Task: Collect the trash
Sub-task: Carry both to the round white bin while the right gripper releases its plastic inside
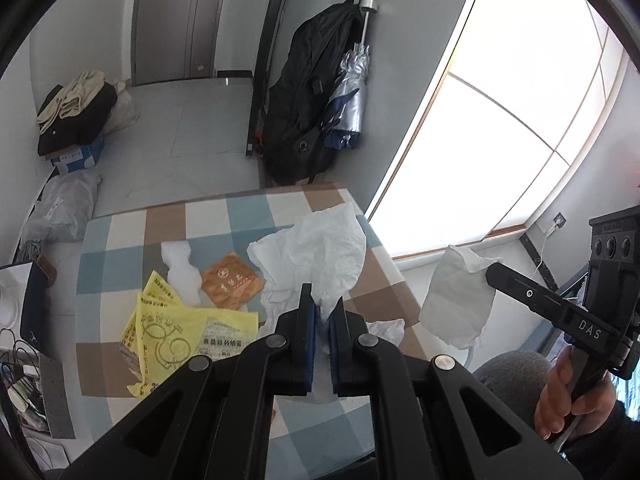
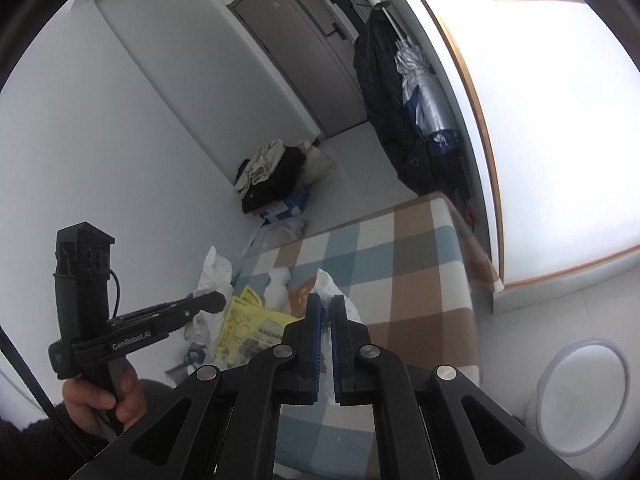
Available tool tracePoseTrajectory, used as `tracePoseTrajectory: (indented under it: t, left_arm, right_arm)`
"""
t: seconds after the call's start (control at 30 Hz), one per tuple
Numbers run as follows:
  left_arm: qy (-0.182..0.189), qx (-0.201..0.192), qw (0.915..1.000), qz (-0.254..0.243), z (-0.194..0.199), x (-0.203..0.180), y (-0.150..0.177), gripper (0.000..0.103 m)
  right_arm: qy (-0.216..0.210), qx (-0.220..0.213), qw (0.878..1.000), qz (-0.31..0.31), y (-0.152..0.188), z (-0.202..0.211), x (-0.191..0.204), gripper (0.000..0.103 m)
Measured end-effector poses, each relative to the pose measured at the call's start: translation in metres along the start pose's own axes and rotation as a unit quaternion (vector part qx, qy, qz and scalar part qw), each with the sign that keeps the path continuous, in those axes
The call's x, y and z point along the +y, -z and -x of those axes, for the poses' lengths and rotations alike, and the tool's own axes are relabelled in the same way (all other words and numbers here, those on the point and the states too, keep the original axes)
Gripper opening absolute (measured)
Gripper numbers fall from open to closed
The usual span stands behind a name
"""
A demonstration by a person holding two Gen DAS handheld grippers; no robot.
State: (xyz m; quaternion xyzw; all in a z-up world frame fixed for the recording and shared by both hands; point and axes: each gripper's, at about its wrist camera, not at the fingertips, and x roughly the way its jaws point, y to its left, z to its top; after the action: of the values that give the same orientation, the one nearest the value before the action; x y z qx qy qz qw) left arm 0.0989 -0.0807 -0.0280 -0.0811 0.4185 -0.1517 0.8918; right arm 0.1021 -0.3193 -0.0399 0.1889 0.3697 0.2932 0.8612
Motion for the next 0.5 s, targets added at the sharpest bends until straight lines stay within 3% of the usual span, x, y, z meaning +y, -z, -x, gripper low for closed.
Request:
tracePoseTrajectory:
  t: [0.27,0.5]
  left_arm:
    - [0.053,-0.018,0.9978,-0.035,-0.002,-0.052,-0.028,0.002]
    - [0.128,0.016,0.9901,-0.055,-0.035,-0.109,-0.041,0.002]
  right_arm:
    - [0.020,-0.064,0.998,-0.006,-0.026,0.067,-0.012,0.004]
    - [0.077,-0.083,0.993,-0.037,-0.027,0.114,-0.055,0.004]
